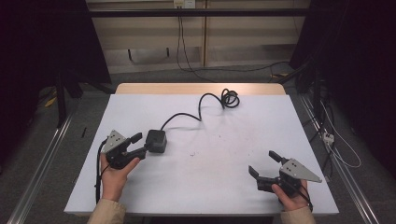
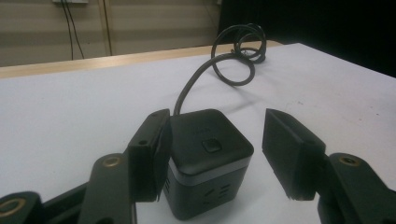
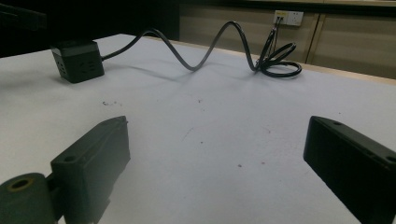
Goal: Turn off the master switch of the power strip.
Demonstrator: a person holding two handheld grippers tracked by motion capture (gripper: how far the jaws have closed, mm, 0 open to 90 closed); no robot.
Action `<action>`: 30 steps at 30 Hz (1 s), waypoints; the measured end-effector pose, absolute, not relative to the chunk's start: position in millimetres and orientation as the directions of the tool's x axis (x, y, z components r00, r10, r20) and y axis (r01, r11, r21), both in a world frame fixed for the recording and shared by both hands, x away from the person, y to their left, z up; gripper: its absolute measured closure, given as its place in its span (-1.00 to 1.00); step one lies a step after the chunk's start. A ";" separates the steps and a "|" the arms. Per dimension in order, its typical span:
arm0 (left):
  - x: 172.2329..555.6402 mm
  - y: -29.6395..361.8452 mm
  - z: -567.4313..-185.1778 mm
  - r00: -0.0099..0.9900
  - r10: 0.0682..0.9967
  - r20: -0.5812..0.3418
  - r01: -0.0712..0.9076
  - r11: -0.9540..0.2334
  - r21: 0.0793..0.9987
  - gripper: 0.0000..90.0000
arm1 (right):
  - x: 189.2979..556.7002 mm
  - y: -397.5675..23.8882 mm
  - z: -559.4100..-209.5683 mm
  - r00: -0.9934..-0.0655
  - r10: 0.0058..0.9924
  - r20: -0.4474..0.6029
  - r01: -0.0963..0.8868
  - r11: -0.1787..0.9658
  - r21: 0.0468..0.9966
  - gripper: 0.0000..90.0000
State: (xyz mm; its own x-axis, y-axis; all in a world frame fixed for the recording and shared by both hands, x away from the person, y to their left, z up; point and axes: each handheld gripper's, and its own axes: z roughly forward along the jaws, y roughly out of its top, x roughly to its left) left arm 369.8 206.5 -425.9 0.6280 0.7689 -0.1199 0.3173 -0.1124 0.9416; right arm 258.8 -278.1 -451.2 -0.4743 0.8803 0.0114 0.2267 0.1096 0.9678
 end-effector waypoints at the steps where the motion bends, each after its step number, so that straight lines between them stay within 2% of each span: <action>1: 370.8 205.7 -425.2 0.628 0.769 -0.122 0.316 -0.109 0.942 0.00 | 258.8 -278.1 -451.2 -0.474 0.880 0.012 0.227 0.110 0.968 -0.85; 18: 378.2 202.7 -420.3 0.630 0.769 -0.110 0.325 -0.133 0.936 0.31 | 258.6 -278.2 -450.8 -0.477 0.879 0.011 0.228 0.112 0.967 -0.83; 30: 383.2 202.6 -420.1 0.620 0.776 -0.117 0.343 -0.134 0.930 0.43 | 258.3 -278.6 -450.4 -0.478 0.878 0.013 0.227 0.109 0.968 -0.82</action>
State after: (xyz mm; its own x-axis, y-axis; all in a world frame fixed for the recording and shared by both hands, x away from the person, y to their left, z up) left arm 383.2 202.6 -420.1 0.6198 0.7760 -0.1170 0.3429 -0.1338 0.9298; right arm 258.3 -278.6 -450.4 -0.4783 0.8781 0.0135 0.2273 0.1090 0.9677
